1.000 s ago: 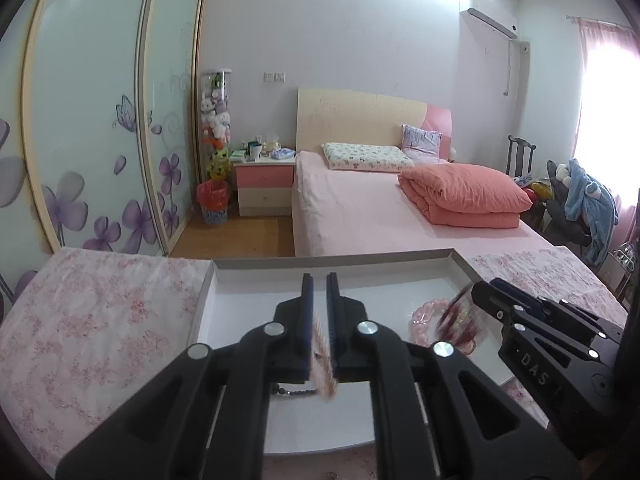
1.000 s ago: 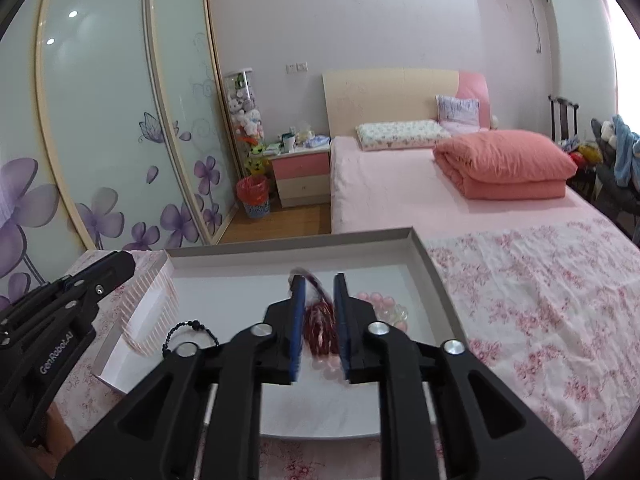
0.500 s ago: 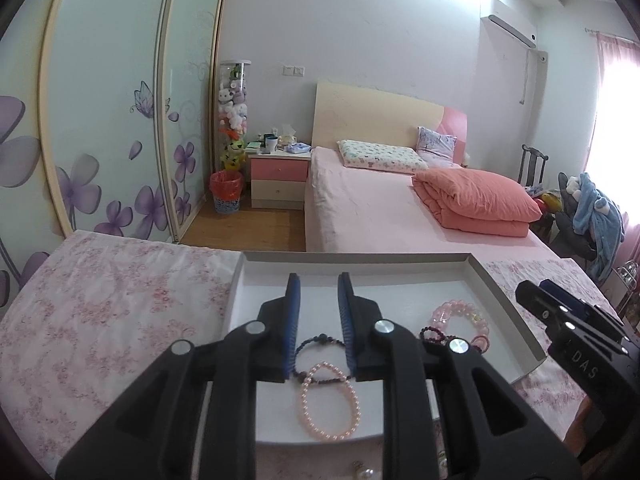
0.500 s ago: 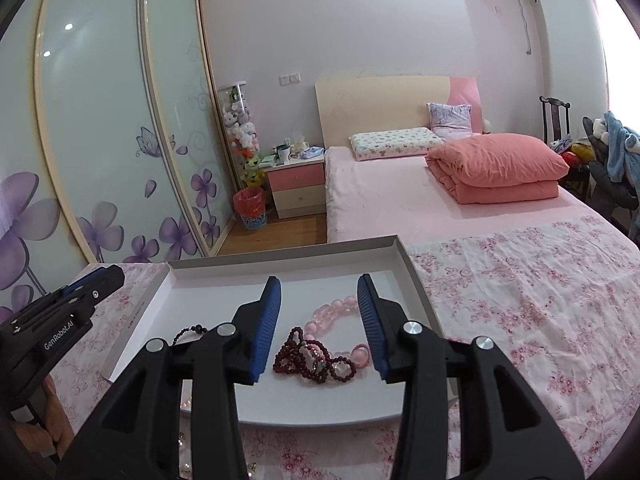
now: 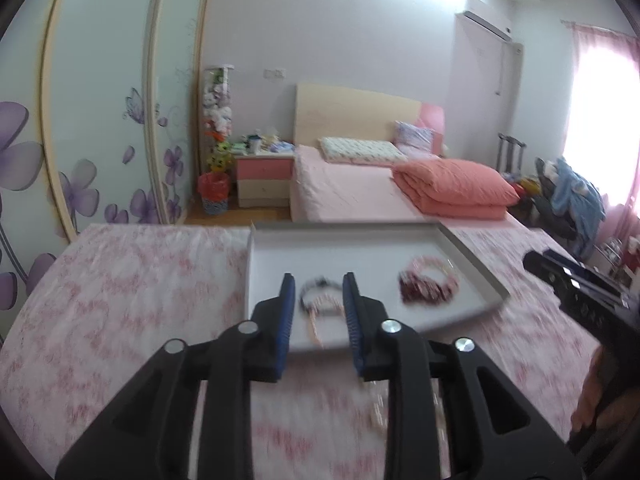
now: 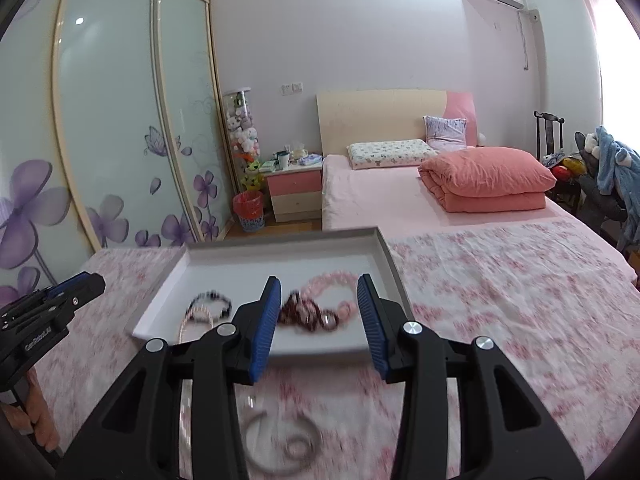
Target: Organize jewelry
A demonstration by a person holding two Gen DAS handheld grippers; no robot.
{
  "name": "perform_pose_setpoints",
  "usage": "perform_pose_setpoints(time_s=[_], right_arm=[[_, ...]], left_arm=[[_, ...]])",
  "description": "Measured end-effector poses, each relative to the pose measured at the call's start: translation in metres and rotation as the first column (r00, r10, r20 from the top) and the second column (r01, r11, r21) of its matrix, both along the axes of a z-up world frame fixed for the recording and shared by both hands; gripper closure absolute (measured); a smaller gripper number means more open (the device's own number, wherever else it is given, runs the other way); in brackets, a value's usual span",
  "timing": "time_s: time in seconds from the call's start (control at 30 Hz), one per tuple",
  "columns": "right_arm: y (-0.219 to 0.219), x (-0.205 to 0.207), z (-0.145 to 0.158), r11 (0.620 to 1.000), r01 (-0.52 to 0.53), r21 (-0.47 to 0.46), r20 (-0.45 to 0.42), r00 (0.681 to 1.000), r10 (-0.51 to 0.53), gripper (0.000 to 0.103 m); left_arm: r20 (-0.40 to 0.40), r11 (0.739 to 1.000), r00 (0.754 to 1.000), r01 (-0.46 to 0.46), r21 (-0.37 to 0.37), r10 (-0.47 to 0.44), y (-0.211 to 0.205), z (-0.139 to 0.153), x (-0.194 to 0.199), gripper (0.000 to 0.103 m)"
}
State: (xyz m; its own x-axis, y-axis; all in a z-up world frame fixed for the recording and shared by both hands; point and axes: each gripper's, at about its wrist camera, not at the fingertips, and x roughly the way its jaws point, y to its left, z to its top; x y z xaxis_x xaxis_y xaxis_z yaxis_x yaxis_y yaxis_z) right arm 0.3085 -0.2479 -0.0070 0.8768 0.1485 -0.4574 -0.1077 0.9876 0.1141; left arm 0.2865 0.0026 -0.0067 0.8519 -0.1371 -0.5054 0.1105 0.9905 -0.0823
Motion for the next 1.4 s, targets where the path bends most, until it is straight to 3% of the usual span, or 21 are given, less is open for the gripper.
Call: perform_pose_setpoints(time_s=[0.17,0.2,0.33,0.47,0.57,0.8,1.0,1.2,1.4], right_arm=[[-0.004,-0.029,-0.011,1.000,-0.014,-0.021,-0.040,0.999,0.013,0.062],[-0.005,-0.034,-0.013,1.000,-0.016,-0.020,-0.049,0.999,0.015,0.062],[-0.009,-0.057,-0.022,0.999,-0.024,-0.022,-0.070,0.997,0.022,0.062],[-0.013,-0.076,-0.026,0.999,-0.029,-0.022,-0.091,0.996,0.027,0.062],[-0.014,-0.087,-0.032,0.999,-0.034,-0.019,-0.109,0.994,0.032,0.062],[-0.017,-0.092,-0.057,0.999,-0.038,0.001,-0.204,0.978,0.038,0.062],[-0.019,-0.091,-0.063,0.999,-0.034,0.004,-0.223,0.974,0.034,0.062],[-0.018,-0.087,-0.065,0.999,-0.035,0.002,-0.239,0.970,0.034,0.062],[-0.010,-0.073,-0.070,0.998,-0.064,0.002,-0.288,0.956,0.062,0.062]], left_arm=[[-0.086,0.994,0.990,0.108,-0.003,-0.108,-0.009,-0.024,-0.041,0.070],[-0.114,0.991,0.985,0.130,-0.011,-0.130,-0.011,-0.031,-0.049,0.065],[-0.192,0.982,0.963,0.189,-0.030,-0.191,-0.023,-0.050,-0.067,0.062],[-0.237,0.968,0.939,0.248,-0.043,-0.251,-0.035,-0.062,-0.079,0.047],[-0.279,0.955,0.916,0.297,-0.010,-0.288,-0.050,-0.069,-0.084,0.034],[-0.349,0.950,0.897,0.308,0.051,-0.272,-0.066,-0.087,-0.079,0.030],[-0.398,0.949,0.890,0.291,0.120,-0.222,-0.072,-0.100,-0.072,0.030],[-0.389,0.959,0.903,0.252,0.132,-0.183,-0.063,-0.099,-0.070,0.033],[-0.385,0.977,0.919,0.149,0.149,-0.081,-0.036,-0.097,-0.054,0.034]])
